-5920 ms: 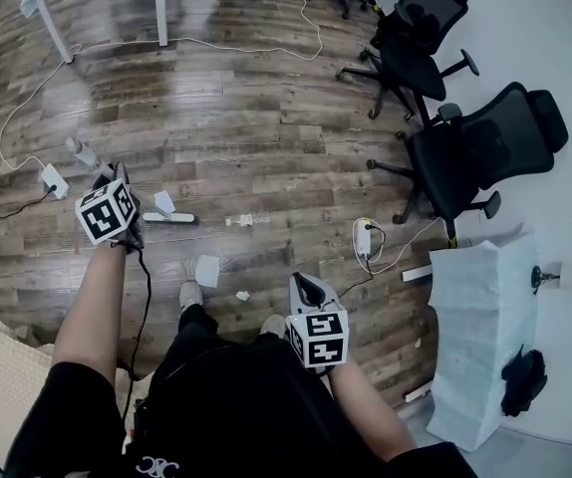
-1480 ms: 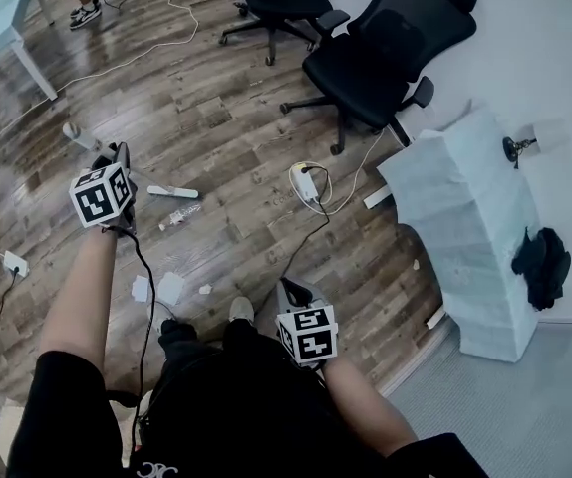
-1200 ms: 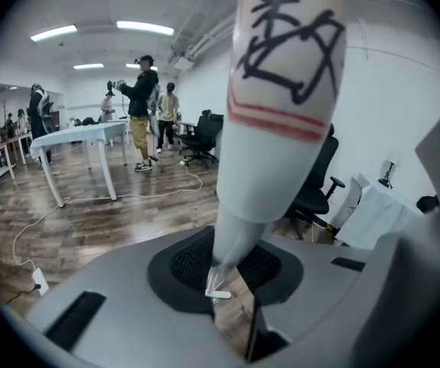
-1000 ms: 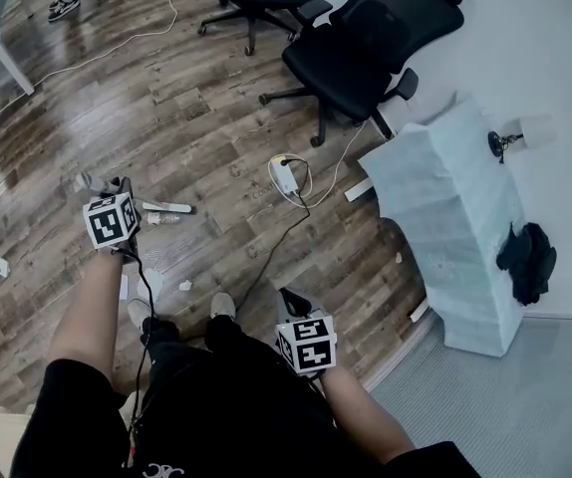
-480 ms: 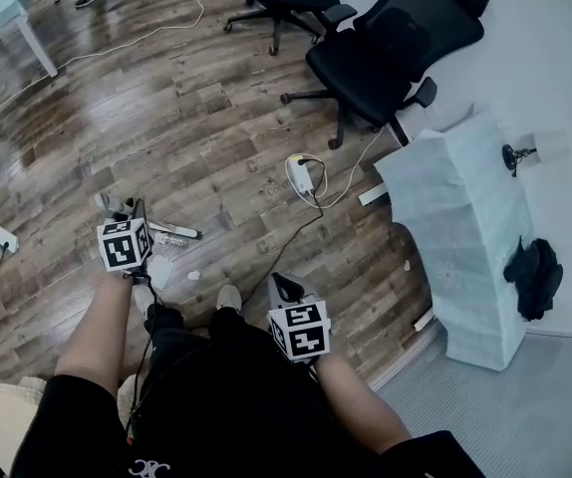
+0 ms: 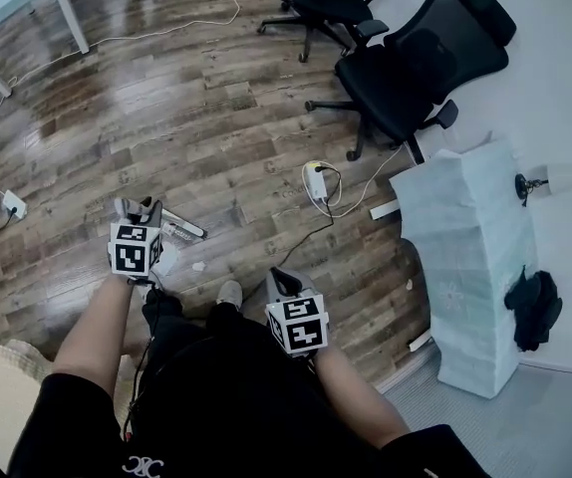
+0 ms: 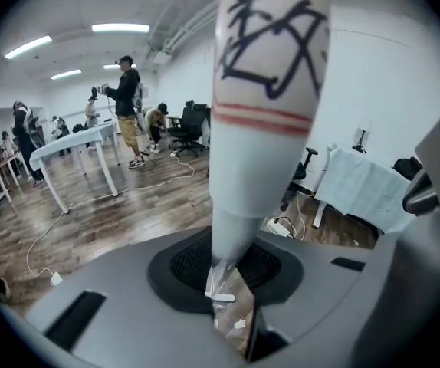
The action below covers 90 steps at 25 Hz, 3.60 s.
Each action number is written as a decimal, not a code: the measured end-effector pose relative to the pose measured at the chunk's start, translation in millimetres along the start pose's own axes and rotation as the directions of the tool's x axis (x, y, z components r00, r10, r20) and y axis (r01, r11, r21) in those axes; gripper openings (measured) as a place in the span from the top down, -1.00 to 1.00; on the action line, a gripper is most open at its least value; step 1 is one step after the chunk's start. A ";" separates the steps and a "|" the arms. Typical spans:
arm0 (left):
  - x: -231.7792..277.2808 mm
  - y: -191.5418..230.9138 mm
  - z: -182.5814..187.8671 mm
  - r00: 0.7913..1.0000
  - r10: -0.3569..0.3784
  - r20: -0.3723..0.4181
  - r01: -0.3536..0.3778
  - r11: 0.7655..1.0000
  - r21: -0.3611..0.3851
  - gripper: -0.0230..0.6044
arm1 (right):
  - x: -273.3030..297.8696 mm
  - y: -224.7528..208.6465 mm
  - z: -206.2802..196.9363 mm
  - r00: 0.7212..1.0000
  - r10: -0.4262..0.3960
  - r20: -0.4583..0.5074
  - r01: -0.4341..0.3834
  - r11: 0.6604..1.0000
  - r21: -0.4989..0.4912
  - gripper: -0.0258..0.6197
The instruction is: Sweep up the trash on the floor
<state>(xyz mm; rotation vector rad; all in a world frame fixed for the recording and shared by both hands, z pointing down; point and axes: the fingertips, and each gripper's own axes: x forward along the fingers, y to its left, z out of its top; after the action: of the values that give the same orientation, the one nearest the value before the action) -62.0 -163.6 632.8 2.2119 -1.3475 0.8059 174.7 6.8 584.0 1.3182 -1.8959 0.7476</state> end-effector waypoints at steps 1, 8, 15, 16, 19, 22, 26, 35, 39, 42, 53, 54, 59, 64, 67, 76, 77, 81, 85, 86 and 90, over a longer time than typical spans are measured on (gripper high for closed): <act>-2.9 -3.6 3.0 1.000 -0.012 0.009 0.012 1.000 0.013 0.71 | 0.8 1.9 0.5 1.000 0.008 0.001 -0.008 1.000 -0.012 0.88; -24.6 -31.4 12.4 0.996 -0.082 0.030 0.079 0.994 0.074 0.71 | 5.2 6.6 9.8 0.998 0.063 0.017 -0.061 0.995 -0.075 0.88; -42.2 -66.1 17.5 0.982 -0.182 0.049 0.173 0.973 0.155 0.71 | 9.5 2.7 7.8 0.996 0.088 0.017 -0.086 0.993 -0.082 0.88; -44.9 -71.7 19.2 0.977 -0.207 0.048 0.196 0.966 0.169 0.71 | 10.6 2.6 7.0 0.996 0.090 0.015 -0.089 0.993 -0.080 0.88; -49.0 -92.1 22.7 0.957 -0.290 0.029 0.277 0.937 0.215 0.70 | 13.2 0.3 3.8 0.996 0.091 0.009 -0.090 0.993 -0.071 0.88; -41.0 -109.5 8.8 0.931 -0.363 -0.041 0.358 0.885 0.298 0.70 | 13.9 -1.4 3.5 0.997 0.082 0.006 -0.082 0.995 -0.059 0.88; -31.2 -127.9 -26.7 0.891 -0.418 -0.178 0.454 0.795 0.403 0.71 | 12.3 -3.5 4.0 0.998 0.059 0.007 -0.059 0.997 -0.041 0.88; -27.4 -143.9 -40.5 0.837 -0.431 -0.337 0.547 0.634 0.548 0.71 | 13.7 -6.7 1.3 1.000 0.021 -0.009 -0.021 1.000 0.005 0.88; -30.1 -136.3 -43.9 0.826 -0.417 -0.379 0.562 0.577 0.593 0.71 | 18.8 9.9 15.3 0.999 0.034 0.005 -0.034 0.999 -0.012 0.88; -32.4 -127.8 -38.6 0.836 -0.416 -0.358 0.548 0.600 0.583 0.71 | 22.2 20.7 22.2 0.999 0.048 0.015 -0.048 0.998 -0.034 0.88; -65.1 -102.0 37.5 0.910 -0.406 -0.087 0.404 0.817 0.412 0.71 | 26.0 37.1 50.8 0.989 0.132 0.071 -0.125 0.988 -0.094 0.88; -71.9 -100.5 48.3 0.915 -0.401 -0.051 0.387 0.832 0.398 0.71 | 25.7 39.3 58.4 0.986 0.142 0.085 -0.133 0.986 -0.102 0.88; -110.9 -95.9 106.0 0.913 -0.386 0.134 0.326 0.885 0.331 0.71 | 14.8 50.3 117.3 0.954 0.193 0.229 -0.170 0.978 -0.120 0.88; -141.7 -92.5 152.9 0.890 -0.375 0.261 0.291 0.906 0.308 0.71 | -10.4 59.8 188.1 0.890 0.218 0.400 -0.182 0.975 -0.125 0.89; -160.4 -87.5 177.0 0.875 -0.352 0.332 0.263 0.922 0.283 0.71 | -29.4 65.4 220.9 0.854 0.230 0.467 -0.189 0.973 -0.135 0.89; -206.2 -52.9 238.6 0.825 -0.261 0.501 0.156 0.958 0.242 0.71 | -46.7 82.9 276.0 0.823 0.244 0.513 -0.175 0.968 -0.181 0.89; -206.9 -47.8 240.1 0.825 -0.245 0.509 0.142 0.962 0.233 0.71 | -44.0 85.3 279.2 0.830 0.236 0.506 -0.164 0.969 -0.183 0.89; -207.9 -27.6 238.7 0.832 -0.189 0.521 0.104 0.977 0.189 0.71 | -43.5 100.2 294.1 0.823 0.236 0.517 -0.159 0.969 -0.189 0.89; -211.9 -17.6 240.7 0.831 -0.190 0.522 0.106 0.977 0.187 0.71 | -45.5 109.3 307.3 0.812 0.242 0.532 -0.163 0.968 -0.192 0.89; -212.8 -14.9 240.8 0.832 -0.188 0.522 0.108 0.978 0.180 0.71 | -44.9 111.2 308.6 0.812 0.245 0.529 -0.166 0.967 -0.193 0.89; -215.1 -5.1 240.6 0.834 -0.173 0.524 0.108 0.982 0.152 0.71 | -41.9 121.2 307.7 0.816 0.273 0.509 -0.184 0.958 -0.218 0.89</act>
<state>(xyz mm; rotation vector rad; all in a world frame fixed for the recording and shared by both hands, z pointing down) -73.3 -171.0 310.3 2.7224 -1.3693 0.2086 2.8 -171.6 361.0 1.2971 -2.5400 0.3371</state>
